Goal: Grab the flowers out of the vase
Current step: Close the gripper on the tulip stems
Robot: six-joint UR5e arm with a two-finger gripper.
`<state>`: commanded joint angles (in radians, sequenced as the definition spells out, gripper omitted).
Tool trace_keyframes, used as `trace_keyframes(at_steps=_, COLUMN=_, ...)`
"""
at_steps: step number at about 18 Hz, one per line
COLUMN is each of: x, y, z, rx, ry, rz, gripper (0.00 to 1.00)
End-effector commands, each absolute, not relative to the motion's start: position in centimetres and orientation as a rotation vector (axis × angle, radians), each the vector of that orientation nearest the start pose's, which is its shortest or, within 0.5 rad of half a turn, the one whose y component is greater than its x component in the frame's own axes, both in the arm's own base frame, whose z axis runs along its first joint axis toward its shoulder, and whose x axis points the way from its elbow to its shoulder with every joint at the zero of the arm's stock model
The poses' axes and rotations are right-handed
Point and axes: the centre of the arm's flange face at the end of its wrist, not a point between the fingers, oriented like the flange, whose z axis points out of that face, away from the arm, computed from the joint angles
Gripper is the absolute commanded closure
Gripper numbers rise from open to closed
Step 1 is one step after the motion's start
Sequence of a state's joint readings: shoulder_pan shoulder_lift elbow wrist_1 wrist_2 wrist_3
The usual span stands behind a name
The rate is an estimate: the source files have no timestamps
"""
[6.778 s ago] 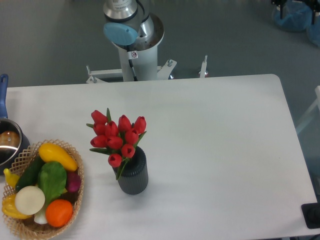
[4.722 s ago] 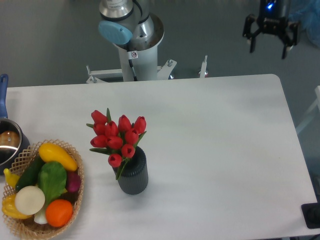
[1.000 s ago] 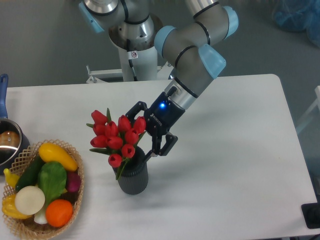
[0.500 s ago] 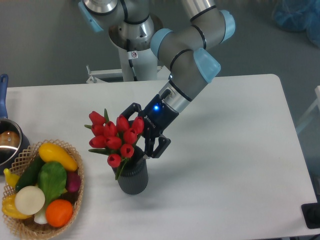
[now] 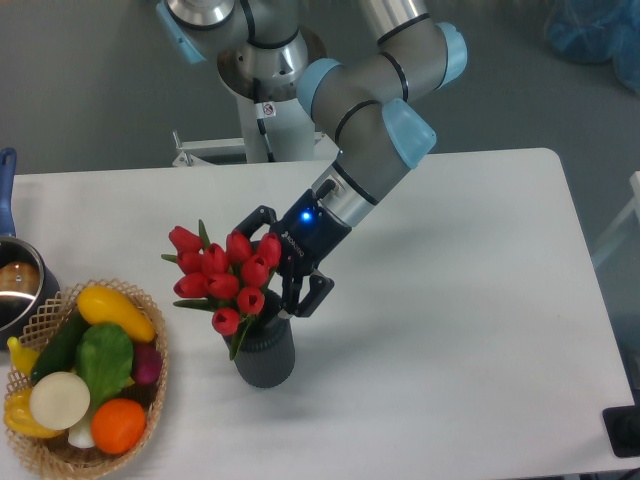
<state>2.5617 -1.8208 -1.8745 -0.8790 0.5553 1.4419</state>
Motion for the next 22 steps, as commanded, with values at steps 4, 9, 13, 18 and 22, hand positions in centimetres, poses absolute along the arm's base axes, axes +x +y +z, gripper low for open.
trace_keyframes(at_steps=4, x=-34.01, y=48.23, z=33.65, rx=-2.053, ry=0.566, rz=-0.255, gripper=0.15)
trace_keyframes(at_steps=9, x=-33.85, y=48.62, z=33.44, rx=-2.052, ry=0.575, rz=-0.259, gripper=0.19)
trace_keyframes(at_steps=13, x=-33.87, y=48.72, z=33.09, rx=-2.056, ry=0.574, rz=-0.266, gripper=0.31)
trace_keyframes(at_steps=18, x=-33.85, y=48.61, z=32.87, rx=-2.058, ry=0.569, rz=-0.271, gripper=0.51)
trace_keyframes(at_steps=22, x=-33.83, y=48.49, z=32.67, rx=-2.06, ry=0.563, rz=-0.276, gripper=0.66)
